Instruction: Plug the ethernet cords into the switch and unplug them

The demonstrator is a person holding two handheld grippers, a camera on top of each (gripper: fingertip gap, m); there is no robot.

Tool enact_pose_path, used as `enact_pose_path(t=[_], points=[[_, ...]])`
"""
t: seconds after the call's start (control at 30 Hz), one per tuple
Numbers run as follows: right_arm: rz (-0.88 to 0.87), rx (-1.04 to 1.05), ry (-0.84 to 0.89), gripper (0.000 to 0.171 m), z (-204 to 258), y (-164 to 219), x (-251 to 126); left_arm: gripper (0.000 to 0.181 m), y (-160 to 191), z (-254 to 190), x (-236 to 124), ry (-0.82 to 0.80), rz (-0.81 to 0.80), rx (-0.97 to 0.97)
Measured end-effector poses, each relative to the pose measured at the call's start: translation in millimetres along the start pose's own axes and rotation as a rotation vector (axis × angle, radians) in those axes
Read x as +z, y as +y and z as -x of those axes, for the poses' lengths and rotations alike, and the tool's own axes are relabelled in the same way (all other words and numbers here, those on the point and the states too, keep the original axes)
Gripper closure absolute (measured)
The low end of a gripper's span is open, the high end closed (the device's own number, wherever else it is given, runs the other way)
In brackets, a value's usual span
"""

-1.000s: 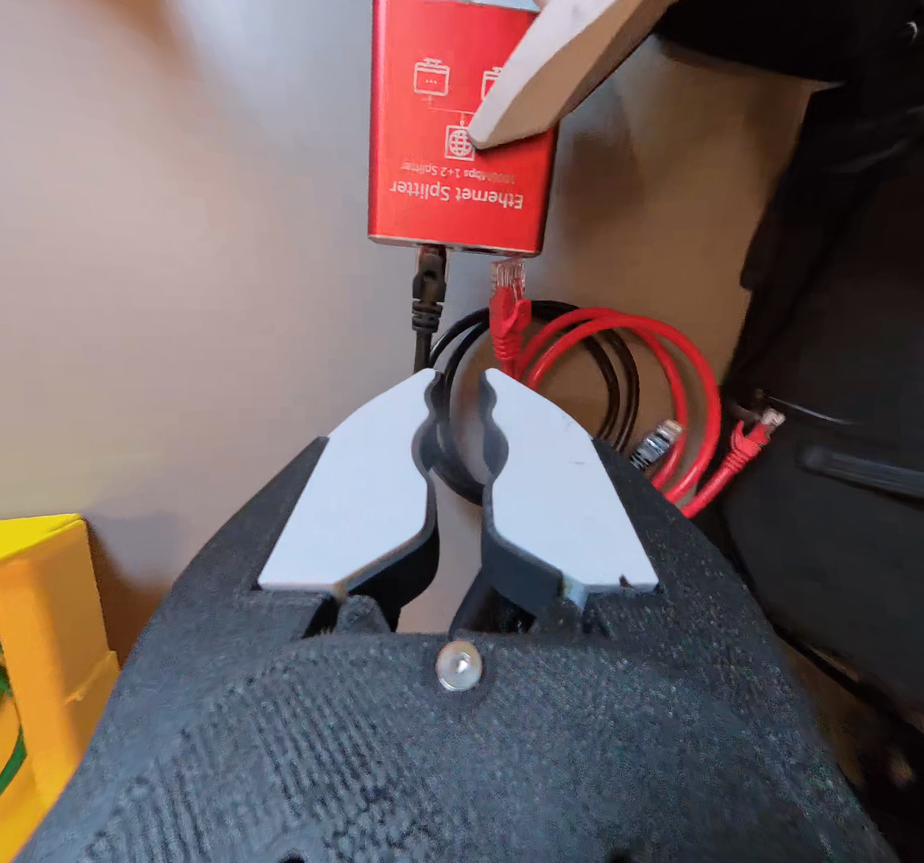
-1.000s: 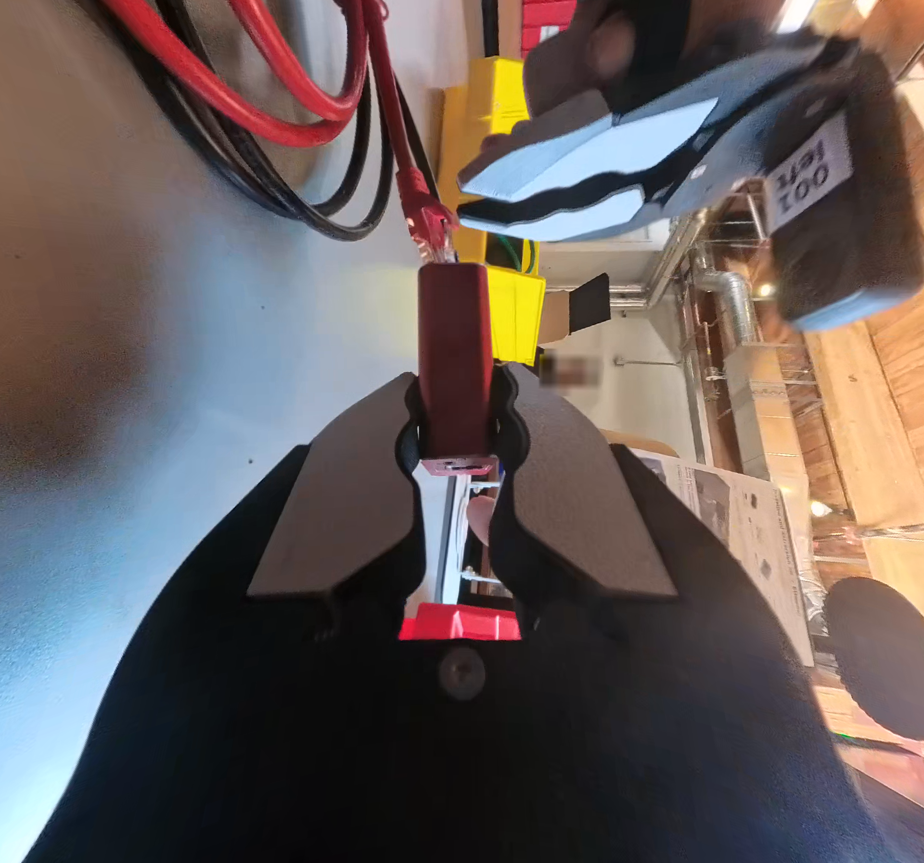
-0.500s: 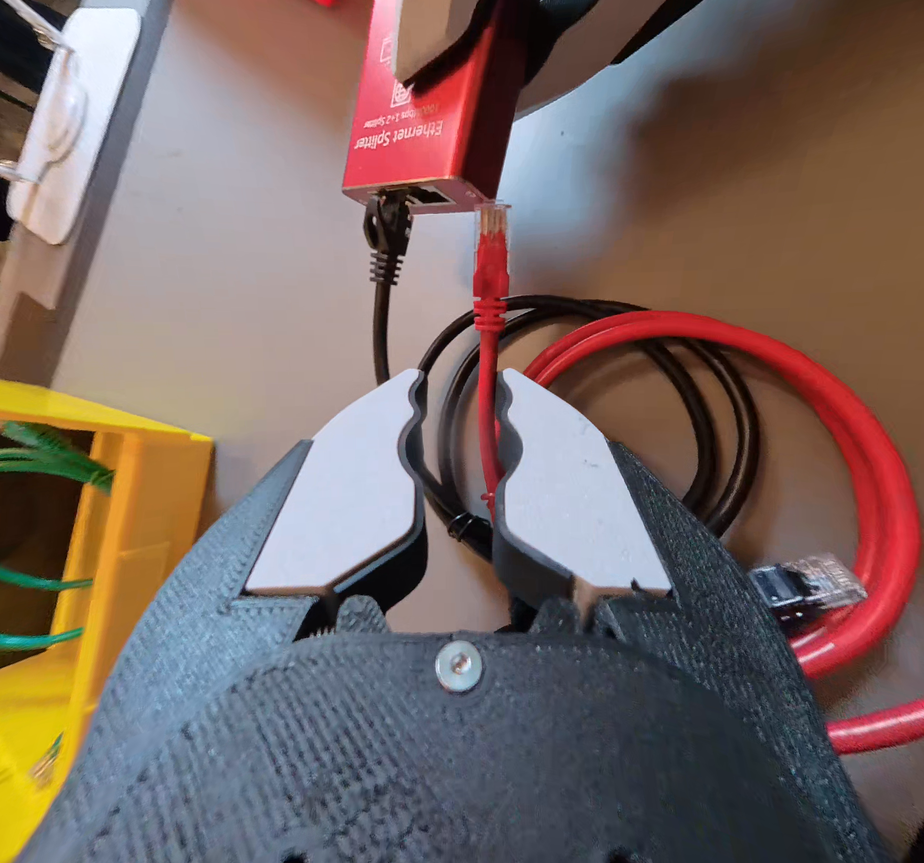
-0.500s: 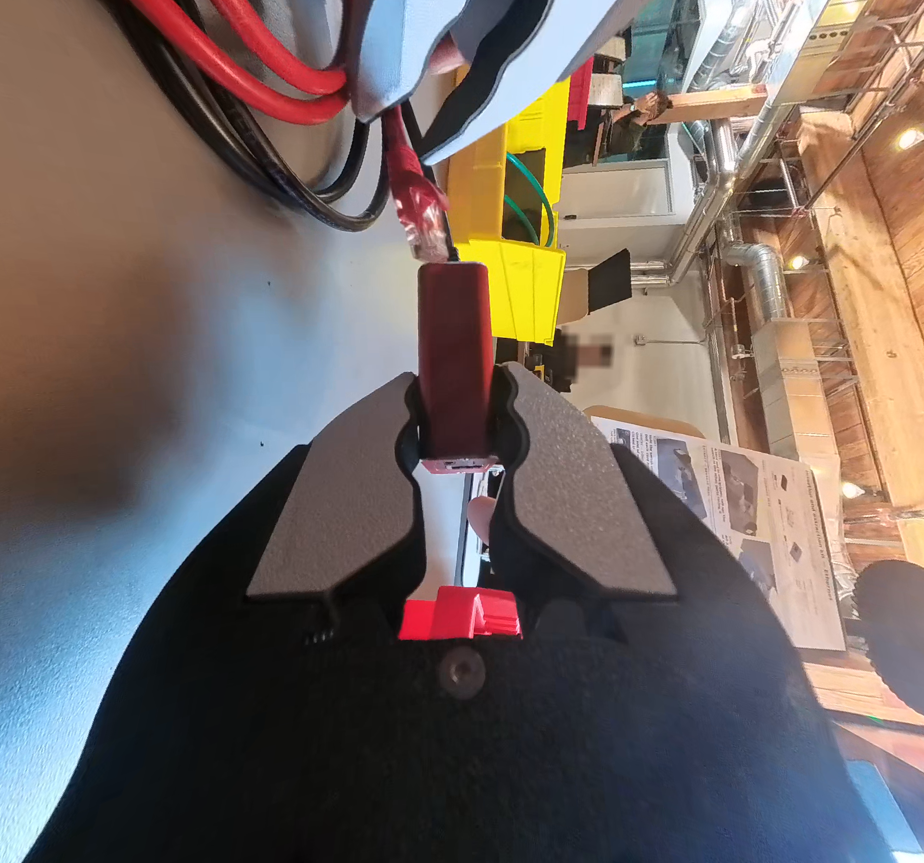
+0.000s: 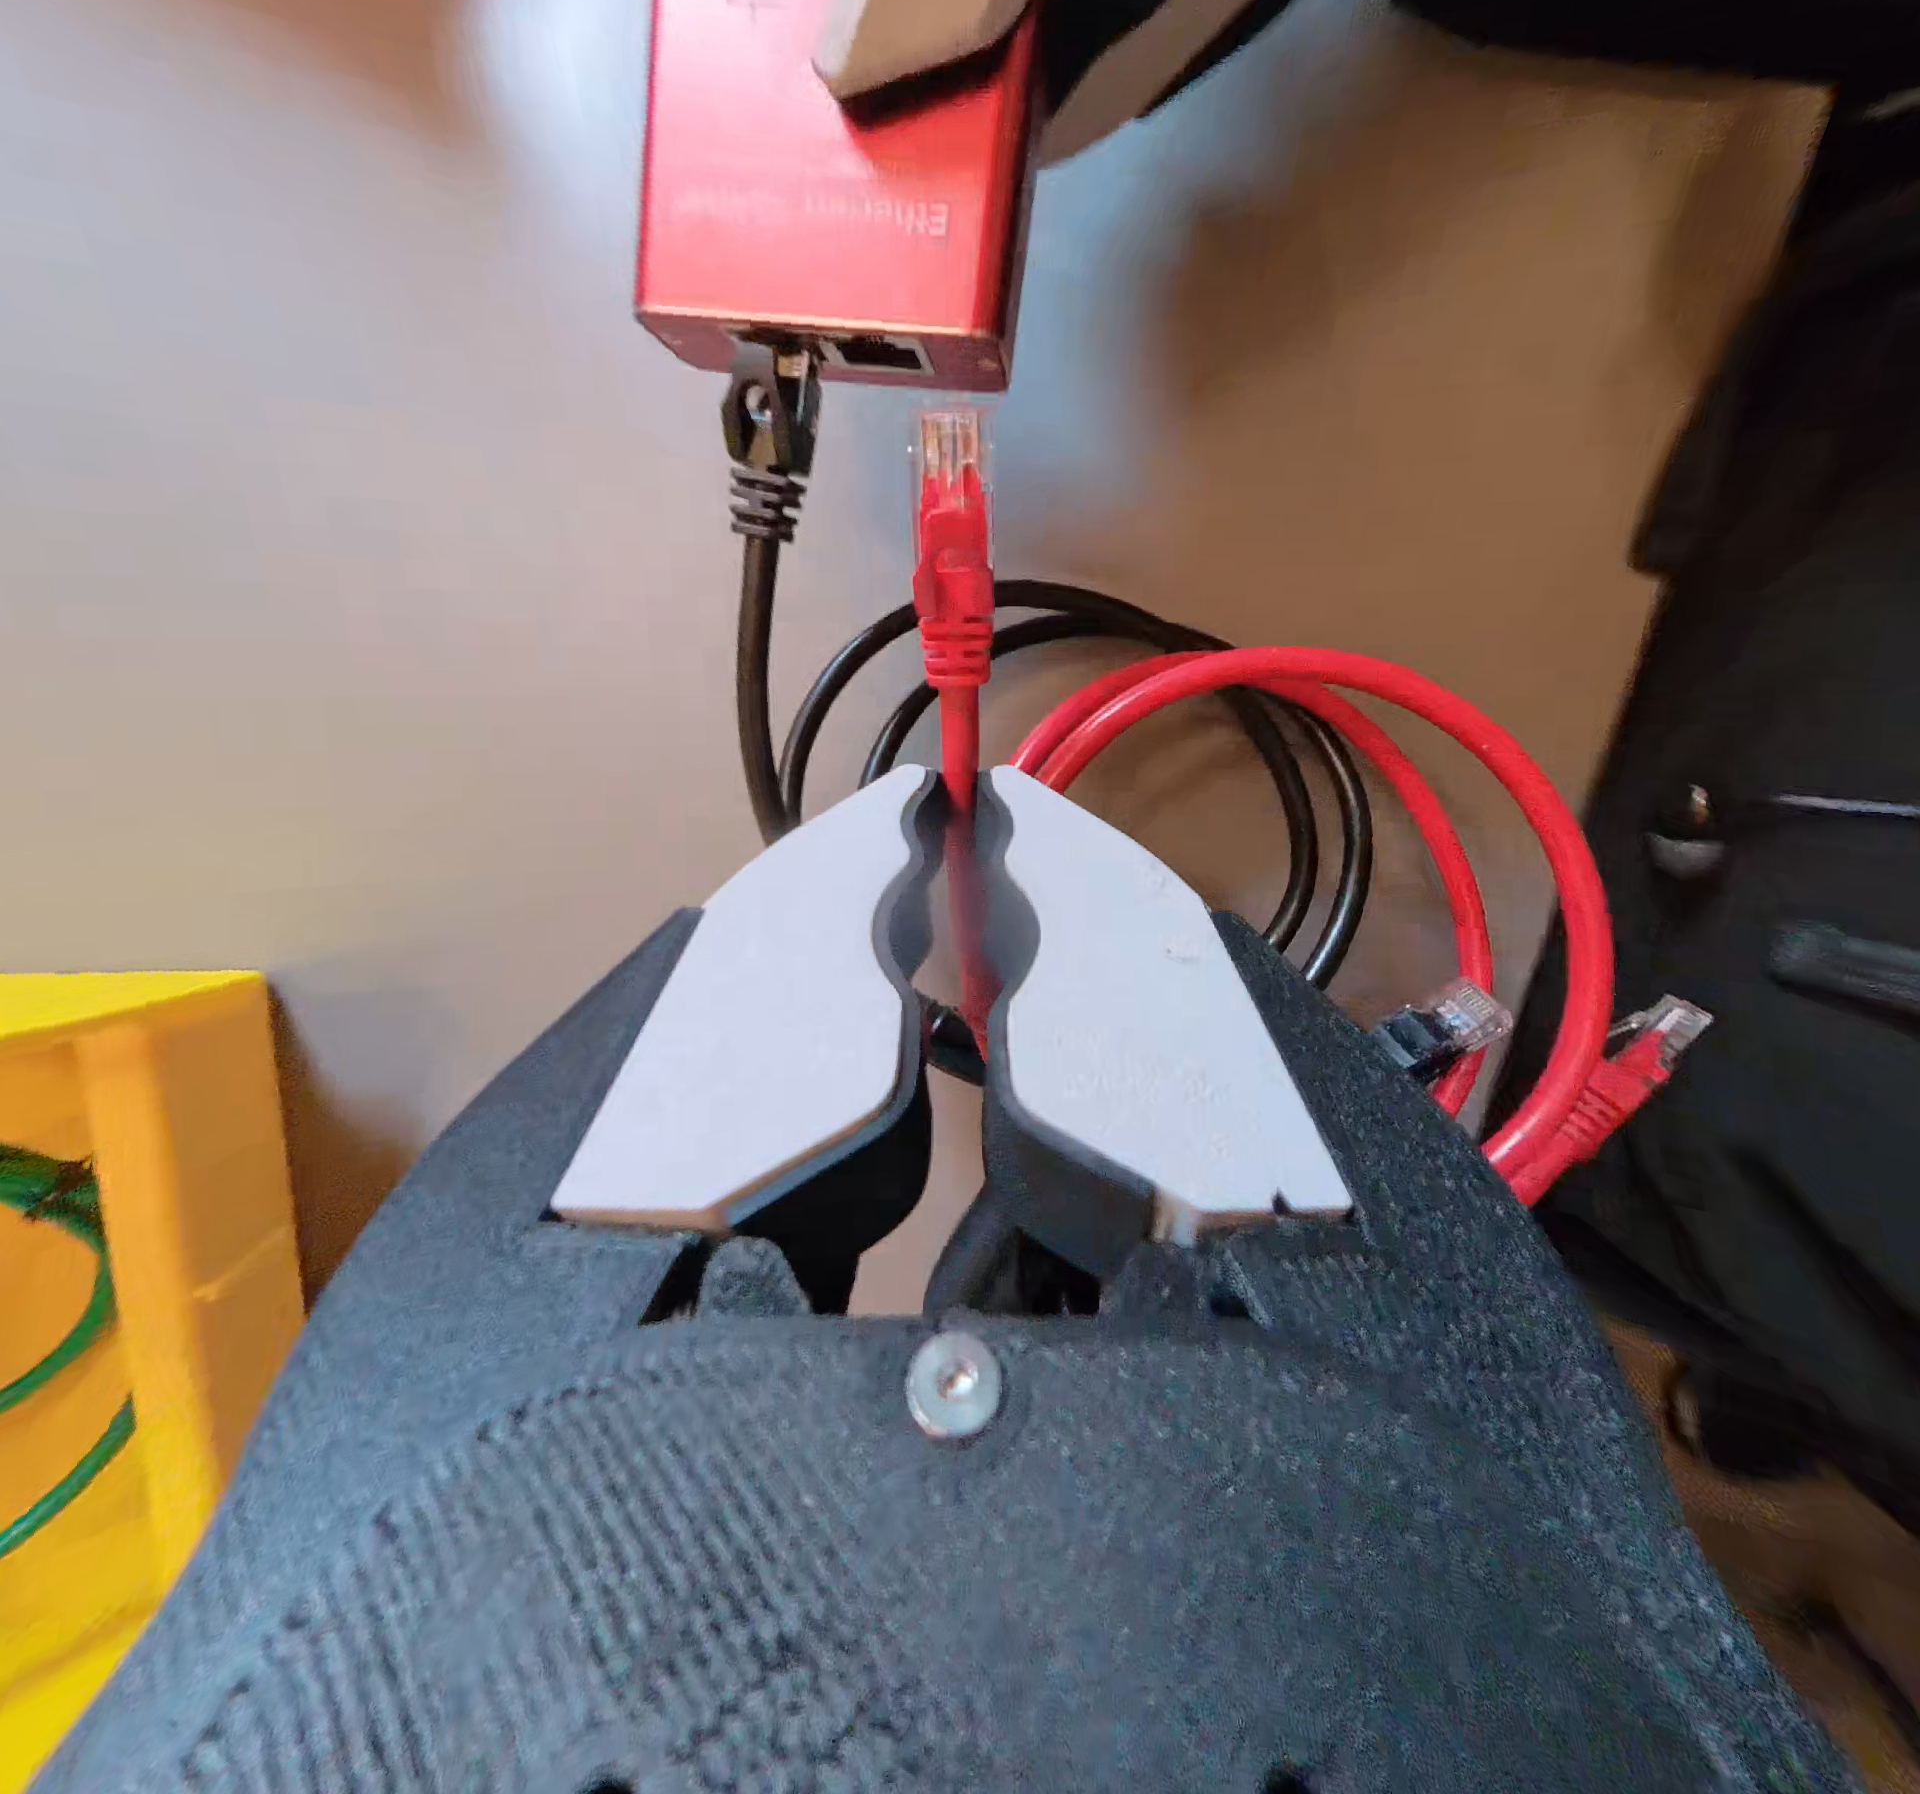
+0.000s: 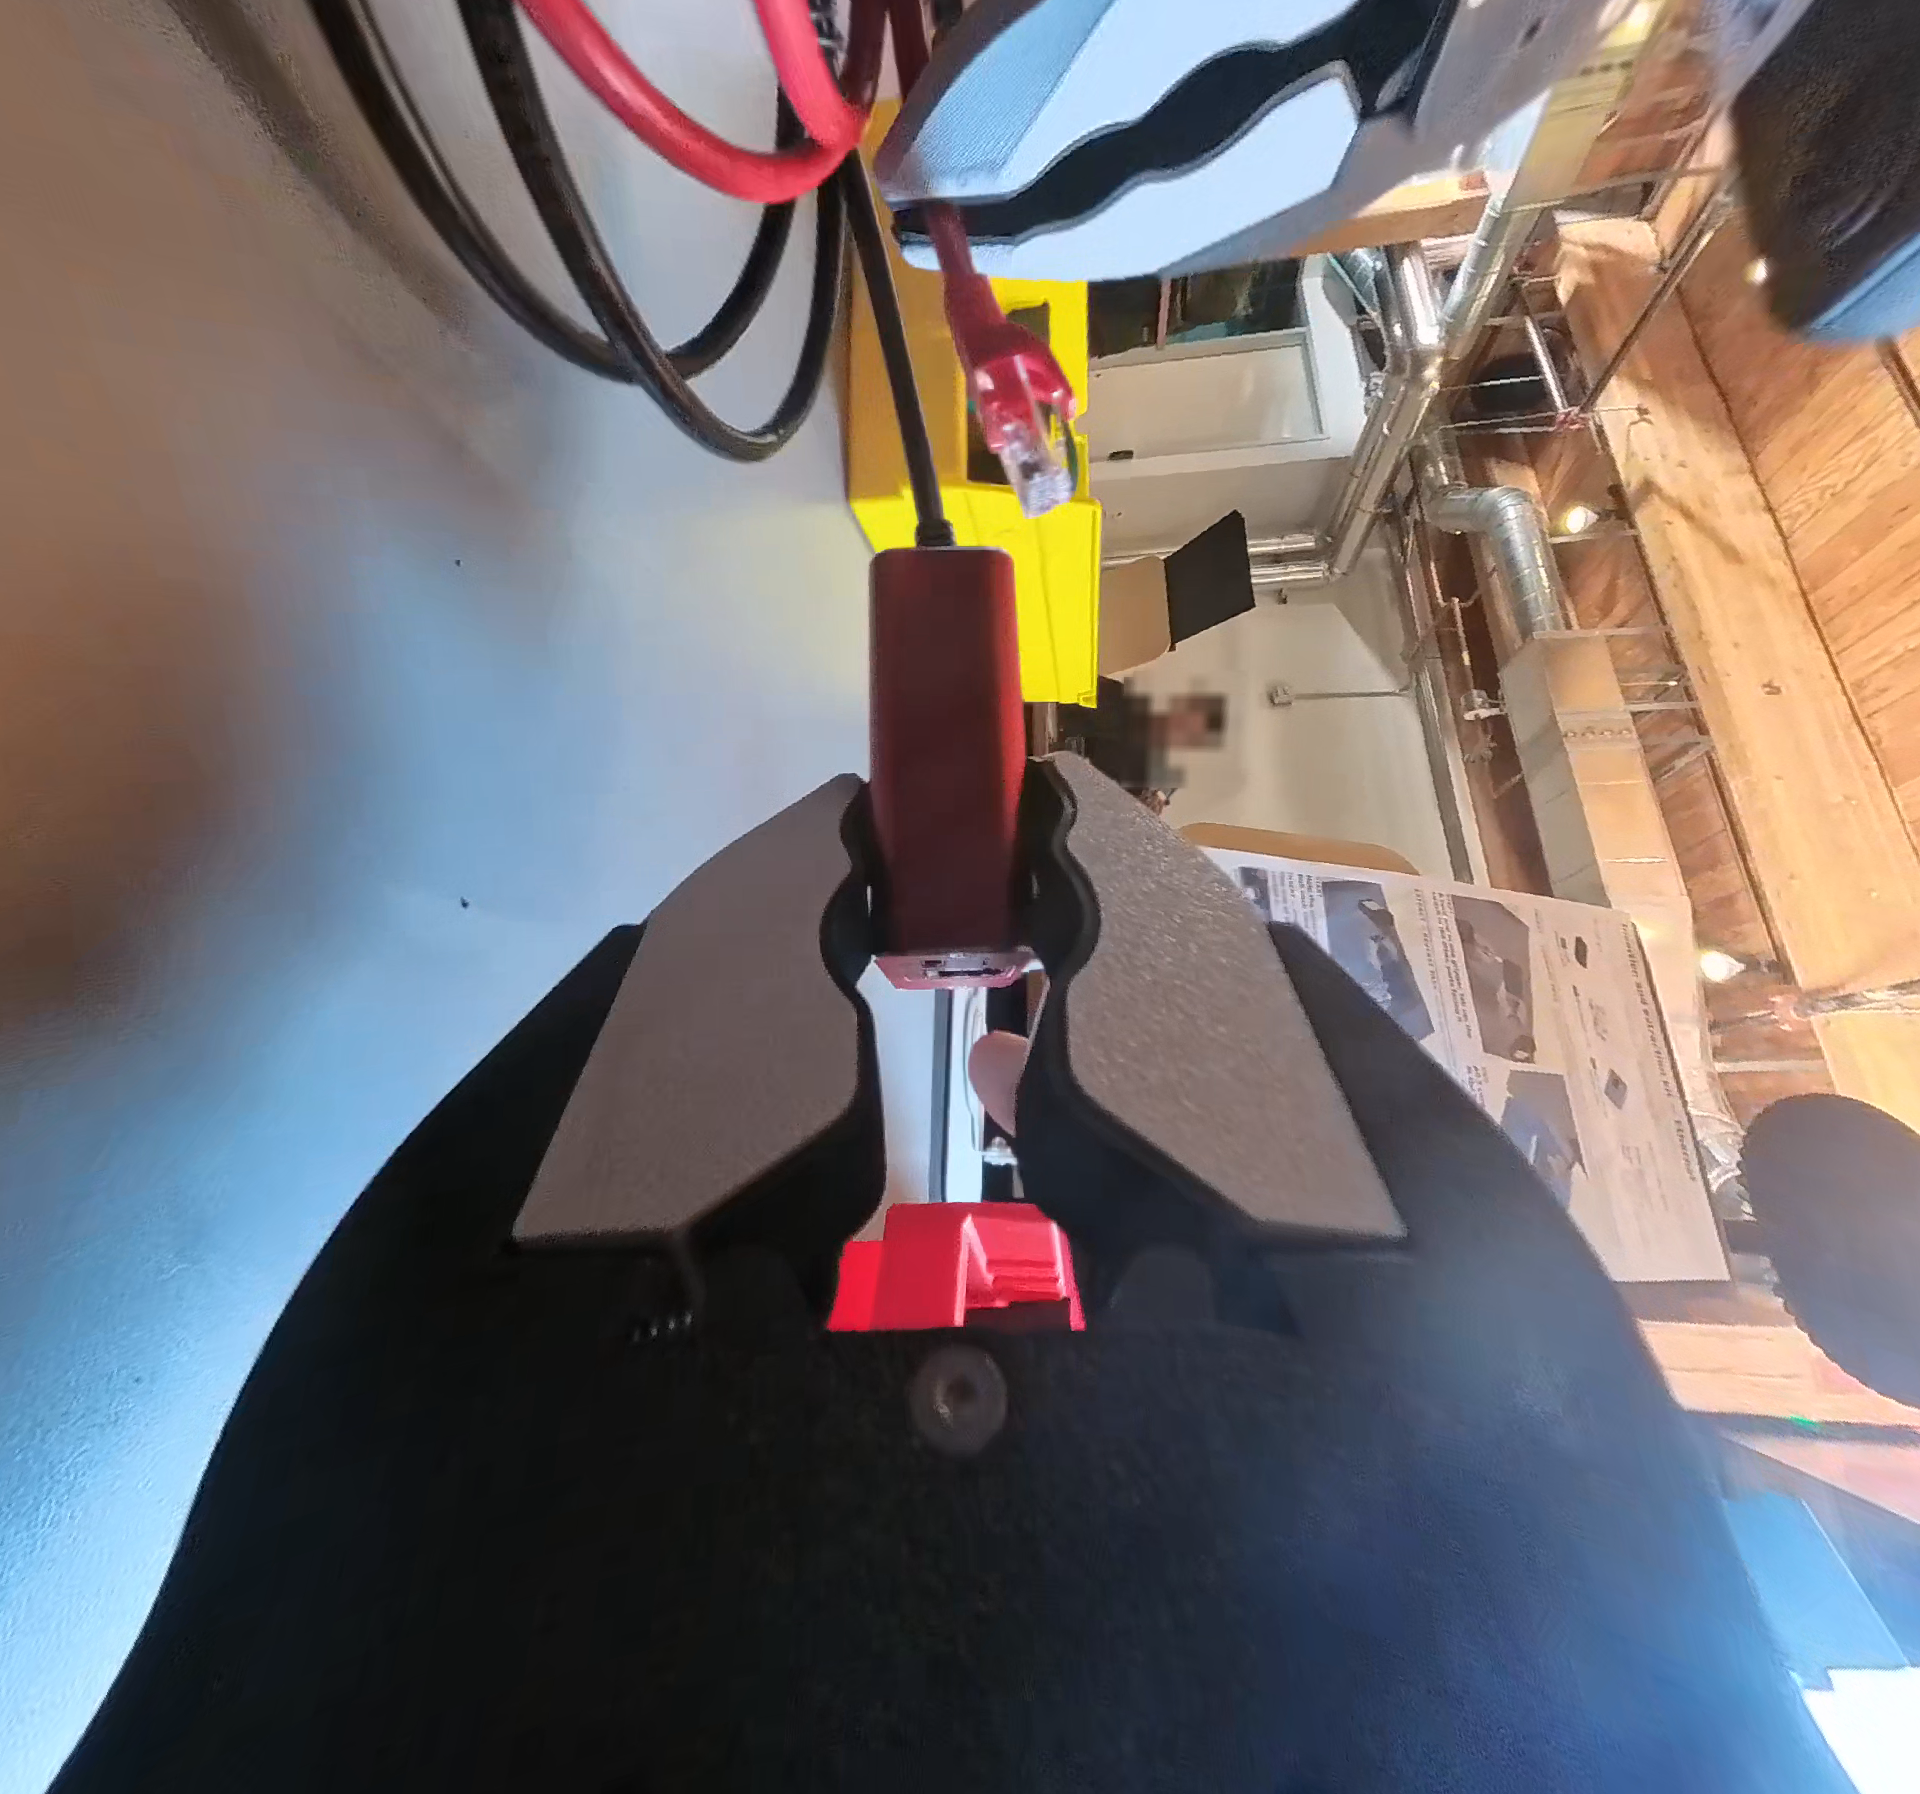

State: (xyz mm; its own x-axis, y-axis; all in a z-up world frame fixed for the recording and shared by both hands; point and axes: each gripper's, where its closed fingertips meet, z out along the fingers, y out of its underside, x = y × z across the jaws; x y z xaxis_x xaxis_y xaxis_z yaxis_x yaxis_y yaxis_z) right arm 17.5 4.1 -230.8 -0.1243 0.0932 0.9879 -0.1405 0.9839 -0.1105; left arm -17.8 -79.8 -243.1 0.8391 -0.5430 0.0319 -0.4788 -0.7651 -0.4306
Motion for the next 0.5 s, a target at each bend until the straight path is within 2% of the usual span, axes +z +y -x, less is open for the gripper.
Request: enact_pose_path(t=[0.13,0.2,0.3,0.5], points=[[-0.032,0.000,0.027,0.145,-4,-5,-2,0.176,3,-6,-1,0.195,0.157,-0.028],[-0.043,-0.005,0.032,0.145,-4,-7,-2,0.176,7,-7,-1,0.244,0.238,-0.024],[-0.049,-0.015,0.034,0.145,-4,-9,-2,0.176,5,-9,-1,0.290,0.297,-0.020],[-0.063,-0.029,0.038,0.145,-4,-13,-2,0.176,4,3,-1,0.261,0.372,-0.002]])
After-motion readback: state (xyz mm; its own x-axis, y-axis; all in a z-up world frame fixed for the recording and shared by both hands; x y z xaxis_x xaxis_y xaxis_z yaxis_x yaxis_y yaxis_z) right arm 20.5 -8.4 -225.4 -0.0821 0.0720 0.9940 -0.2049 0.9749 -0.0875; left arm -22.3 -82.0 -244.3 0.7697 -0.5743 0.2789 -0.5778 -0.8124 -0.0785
